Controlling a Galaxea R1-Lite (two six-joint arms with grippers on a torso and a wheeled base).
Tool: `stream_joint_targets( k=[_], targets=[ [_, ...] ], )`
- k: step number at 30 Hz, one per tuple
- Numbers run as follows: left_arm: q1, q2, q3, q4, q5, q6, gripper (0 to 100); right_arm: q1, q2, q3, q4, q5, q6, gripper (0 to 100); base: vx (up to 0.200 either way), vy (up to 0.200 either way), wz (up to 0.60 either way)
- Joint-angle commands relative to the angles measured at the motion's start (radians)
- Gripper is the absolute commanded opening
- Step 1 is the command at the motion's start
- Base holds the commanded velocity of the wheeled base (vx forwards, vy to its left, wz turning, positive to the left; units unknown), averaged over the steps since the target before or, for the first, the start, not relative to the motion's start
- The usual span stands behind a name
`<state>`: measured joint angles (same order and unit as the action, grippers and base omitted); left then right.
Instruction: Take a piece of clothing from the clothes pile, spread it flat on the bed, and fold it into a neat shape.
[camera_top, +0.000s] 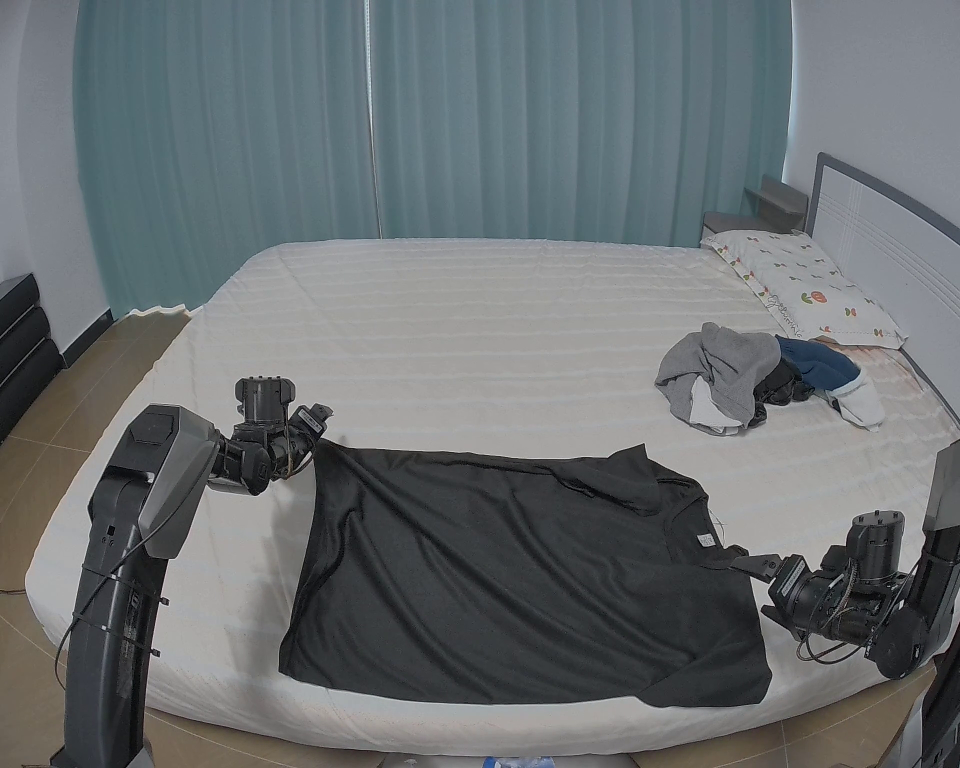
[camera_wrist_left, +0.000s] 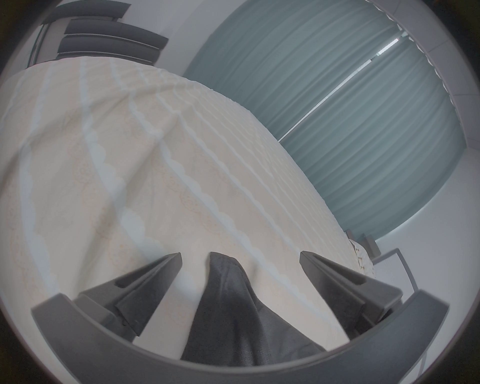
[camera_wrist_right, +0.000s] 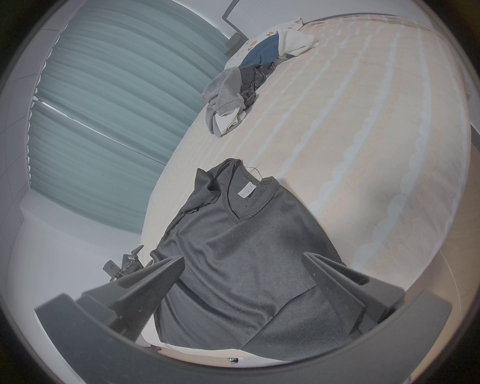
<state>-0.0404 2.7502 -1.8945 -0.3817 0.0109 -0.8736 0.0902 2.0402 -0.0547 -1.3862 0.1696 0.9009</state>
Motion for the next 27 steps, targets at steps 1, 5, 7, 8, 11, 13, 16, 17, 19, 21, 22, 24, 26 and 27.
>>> stream_joint_targets(
  k=[1, 5, 7, 8, 11, 13, 16, 17, 19, 21, 22, 24, 26, 27],
  targets=[
    [0.022, -0.064, 0.052, 0.003, 0.029, -0.047, 100, 0.000, -0.002, 0.001, -0.001, 0.001, 0.000, 100, 0.000, 0.000, 0.00],
    [0.042, -0.207, 0.284, -0.026, -0.026, -0.064, 100, 0.000, -0.005, 0.003, -0.001, 0.002, 0.000, 100, 0.000, 0.000, 0.00],
    [0.047, -0.259, 0.376, -0.048, -0.074, -0.064, 100, 0.000, -0.005, 0.003, 0.001, 0.002, 0.000, 100, 0.000, 0.000, 0.00],
    [0.056, -0.300, 0.449, -0.063, -0.112, -0.062, 100, 0.002, -0.005, 0.003, 0.001, 0.004, 0.000, 100, 0.000, 0.000, 0.00],
    [0.077, -0.412, 0.667, -0.120, -0.233, -0.027, 100, 0.003, -0.006, 0.004, 0.001, 0.004, 0.000, 100, 0.000, 0.000, 0.00],
    [0.099, -0.477, 0.801, -0.161, -0.295, 0.036, 100, 0.005, -0.009, 0.006, 0.001, 0.004, 0.000, 100, 0.000, 0.000, 0.00],
    [0.111, -0.547, 0.994, -0.212, -0.338, 0.131, 100, 0.008, -0.012, 0.007, 0.001, 0.004, 0.000, 100, 0.000, 0.000, 0.00],
    [0.111, -0.552, 1.011, -0.217, -0.339, 0.140, 100, 0.009, -0.012, 0.007, 0.001, 0.004, 0.000, 100, 0.000, 0.000, 0.00],
    [0.111, -0.589, 1.150, -0.261, -0.339, 0.203, 100, 0.014, -0.011, 0.007, 0.001, 0.004, 0.000, 100, 0.000, 0.000, 0.00],
    [0.108, -0.601, 1.227, -0.284, -0.333, 0.239, 100, 0.019, -0.011, 0.007, 0.001, 0.004, 0.000, 100, 0.000, 0.000, 0.00],
    [0.106, -0.618, 1.304, -0.309, -0.331, 0.289, 100, 0.023, -0.012, 0.007, 0.001, 0.004, 0.001, 100, 0.000, 0.000, 0.00],
    [0.106, -0.639, 1.384, -0.341, -0.339, 0.340, 100, 0.023, -0.015, 0.007, 0.001, 0.004, 0.001, 100, 0.000, 0.000, 0.00],
    [0.102, -0.643, 1.474, -0.390, -0.341, 0.400, 100, 0.025, -0.021, 0.007, 0.001, 0.004, 0.001, 100, 0.000, 0.000, 0.00],
    [0.082, -0.636, 1.519, -0.424, -0.331, 0.418, 100, 0.026, -0.021, 0.007, 0.003, 0.004, 0.001, 100, 0.000, 0.000, 0.00]
  ],
)
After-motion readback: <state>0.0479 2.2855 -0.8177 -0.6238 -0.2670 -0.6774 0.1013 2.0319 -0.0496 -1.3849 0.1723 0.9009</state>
